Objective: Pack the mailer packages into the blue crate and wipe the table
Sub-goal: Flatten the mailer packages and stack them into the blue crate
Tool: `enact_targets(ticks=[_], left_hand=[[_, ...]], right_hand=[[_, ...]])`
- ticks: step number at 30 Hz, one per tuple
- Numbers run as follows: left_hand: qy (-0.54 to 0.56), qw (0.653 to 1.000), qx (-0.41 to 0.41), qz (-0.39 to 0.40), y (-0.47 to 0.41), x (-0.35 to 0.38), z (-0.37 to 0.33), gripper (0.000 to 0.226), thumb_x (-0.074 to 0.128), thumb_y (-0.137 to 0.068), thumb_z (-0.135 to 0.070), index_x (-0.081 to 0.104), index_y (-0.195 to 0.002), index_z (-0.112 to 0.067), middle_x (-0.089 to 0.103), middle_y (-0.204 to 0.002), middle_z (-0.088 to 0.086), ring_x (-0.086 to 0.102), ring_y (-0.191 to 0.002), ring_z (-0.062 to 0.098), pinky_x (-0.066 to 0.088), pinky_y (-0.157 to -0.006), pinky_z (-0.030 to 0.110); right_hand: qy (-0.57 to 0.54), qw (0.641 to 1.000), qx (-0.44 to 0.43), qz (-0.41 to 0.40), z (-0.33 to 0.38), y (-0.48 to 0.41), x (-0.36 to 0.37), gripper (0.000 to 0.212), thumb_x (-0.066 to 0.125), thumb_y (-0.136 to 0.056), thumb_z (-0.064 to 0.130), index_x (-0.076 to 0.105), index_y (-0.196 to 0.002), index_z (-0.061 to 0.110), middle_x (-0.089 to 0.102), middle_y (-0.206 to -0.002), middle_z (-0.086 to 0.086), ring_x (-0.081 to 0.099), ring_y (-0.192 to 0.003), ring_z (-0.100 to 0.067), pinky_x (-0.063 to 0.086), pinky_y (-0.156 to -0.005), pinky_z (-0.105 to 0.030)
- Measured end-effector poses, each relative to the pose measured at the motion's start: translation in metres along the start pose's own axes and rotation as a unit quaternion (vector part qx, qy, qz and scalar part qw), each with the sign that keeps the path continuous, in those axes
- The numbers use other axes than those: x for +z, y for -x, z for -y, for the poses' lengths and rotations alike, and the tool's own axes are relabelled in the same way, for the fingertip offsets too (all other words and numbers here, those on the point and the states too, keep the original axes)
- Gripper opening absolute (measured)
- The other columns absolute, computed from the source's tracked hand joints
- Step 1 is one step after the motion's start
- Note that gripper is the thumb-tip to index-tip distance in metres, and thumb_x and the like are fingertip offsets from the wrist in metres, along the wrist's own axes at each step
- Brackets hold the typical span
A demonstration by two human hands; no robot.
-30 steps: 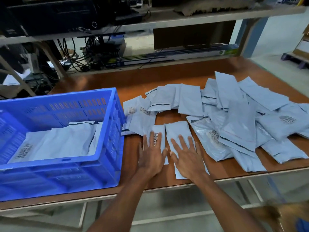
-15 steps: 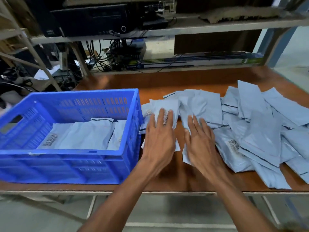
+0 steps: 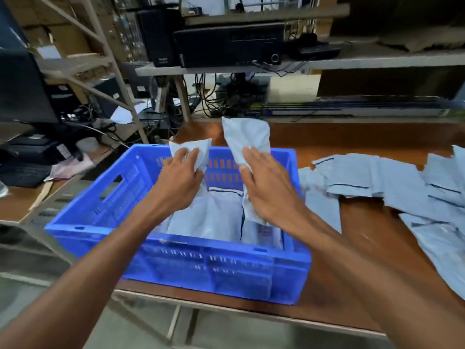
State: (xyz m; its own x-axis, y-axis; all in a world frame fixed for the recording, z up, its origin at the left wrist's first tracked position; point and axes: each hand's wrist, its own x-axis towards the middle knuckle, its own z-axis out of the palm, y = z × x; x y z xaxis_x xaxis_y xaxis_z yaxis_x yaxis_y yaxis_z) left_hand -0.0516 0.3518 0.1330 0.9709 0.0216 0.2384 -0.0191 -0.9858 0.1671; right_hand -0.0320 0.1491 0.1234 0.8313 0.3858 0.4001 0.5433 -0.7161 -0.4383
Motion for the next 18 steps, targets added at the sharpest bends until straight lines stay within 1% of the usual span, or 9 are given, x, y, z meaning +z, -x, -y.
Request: enact_targets(ticks=[3,5,6,9,12,13,15,16,18], left_hand=[[-0.038,0.996,-0.037,0.066,-0.002,0.01,0.071,0.054,0.036,-0.097,-0.027,0.038,-0.144,0.001,0.04,-0.141,0.029,0.043,-0.127,0.045,0.034,-0.102,0.05],[-0.079,0.99,-0.012,0.118,-0.001,0.021,0.108,0.058,0.031,-0.094,-0.025,0.044,-0.138,0.009,0.04,-0.142,0.032,0.044,-0.128,0.046,0.038,-0.1,0.058],[-0.106,0.982,0.0,0.157,0.0,0.026,0.121,0.055,0.029,-0.098,-0.024,0.043,-0.139,0.009,0.035,-0.147,0.03,0.041,-0.13,0.044,0.037,-0.101,0.058],[-0.19,0.932,0.002,0.308,-0.007,0.045,0.153,0.046,0.028,-0.106,-0.02,0.036,-0.146,-0.001,0.012,-0.16,0.019,0.02,-0.144,0.037,0.025,-0.113,0.054],[-0.21,0.898,0.027,0.385,-0.018,0.061,0.167,0.043,0.025,-0.106,-0.019,0.039,-0.146,-0.008,-0.003,-0.164,0.015,0.003,-0.149,0.041,0.015,-0.117,0.06],[-0.201,0.892,0.023,0.403,-0.021,0.064,0.17,0.045,0.026,-0.107,-0.022,0.033,-0.15,-0.012,-0.005,-0.164,0.013,0.001,-0.15,0.04,0.014,-0.118,0.058],[-0.167,0.88,-0.007,0.444,-0.024,0.068,0.174,0.056,0.029,-0.107,-0.035,0.01,-0.157,-0.023,-0.012,-0.164,0.01,0.002,-0.151,0.037,0.013,-0.12,0.052],[-0.149,0.871,-0.028,0.467,-0.025,0.069,0.176,0.066,0.032,-0.105,-0.045,-0.003,-0.157,-0.026,-0.018,-0.163,0.009,0.005,-0.151,0.035,0.015,-0.121,0.048],[-0.133,0.854,-0.055,0.499,-0.025,0.073,0.184,0.088,0.038,-0.097,-0.062,-0.021,-0.153,-0.029,-0.028,-0.16,0.008,0.015,-0.15,0.035,0.021,-0.119,0.044]], right_hand=[[0.021,0.997,-0.007,0.078,0.04,-0.025,0.056,0.041,0.029,-0.104,0.03,0.045,-0.137,0.011,0.05,-0.14,-0.008,0.046,-0.122,-0.035,0.037,-0.102,-0.045],[0.034,0.992,-0.009,0.118,0.064,-0.039,0.091,0.034,0.03,-0.103,0.03,0.05,-0.122,0.01,0.055,-0.125,-0.01,0.052,-0.111,-0.037,0.041,-0.092,-0.046],[0.04,0.989,-0.006,0.144,0.074,-0.045,0.108,0.032,0.031,-0.103,0.03,0.05,-0.118,0.01,0.055,-0.123,-0.012,0.053,-0.109,-0.038,0.042,-0.089,-0.047],[0.085,0.966,0.028,0.241,0.095,-0.059,0.148,0.032,0.038,-0.097,0.021,0.049,-0.122,0.003,0.048,-0.128,-0.015,0.045,-0.118,-0.043,0.04,-0.093,-0.056],[0.131,0.927,0.039,0.35,0.104,-0.074,0.181,0.04,0.039,-0.089,0.013,0.054,-0.126,0.006,0.043,-0.13,-0.018,0.037,-0.127,-0.046,0.035,-0.1,-0.065],[0.139,0.909,0.034,0.39,0.106,-0.079,0.192,0.041,0.04,-0.088,0.013,0.056,-0.126,0.01,0.045,-0.131,-0.02,0.037,-0.129,-0.046,0.034,-0.102,-0.065],[0.155,0.867,0.035,0.471,0.108,-0.085,0.206,0.046,0.04,-0.093,0.015,0.05,-0.137,0.021,0.045,-0.141,-0.021,0.037,-0.133,-0.045,0.032,-0.106,-0.062],[0.166,0.847,0.039,0.503,0.105,-0.085,0.212,0.049,0.037,-0.096,0.018,0.042,-0.145,0.024,0.038,-0.15,-0.021,0.033,-0.138,-0.045,0.03,-0.11,-0.06],[0.173,0.823,0.08,0.534,0.097,-0.085,0.217,0.063,0.036,-0.096,0.025,0.018,-0.156,0.023,0.008,-0.163,-0.017,0.011,-0.148,-0.041,0.02,-0.117,-0.056]])
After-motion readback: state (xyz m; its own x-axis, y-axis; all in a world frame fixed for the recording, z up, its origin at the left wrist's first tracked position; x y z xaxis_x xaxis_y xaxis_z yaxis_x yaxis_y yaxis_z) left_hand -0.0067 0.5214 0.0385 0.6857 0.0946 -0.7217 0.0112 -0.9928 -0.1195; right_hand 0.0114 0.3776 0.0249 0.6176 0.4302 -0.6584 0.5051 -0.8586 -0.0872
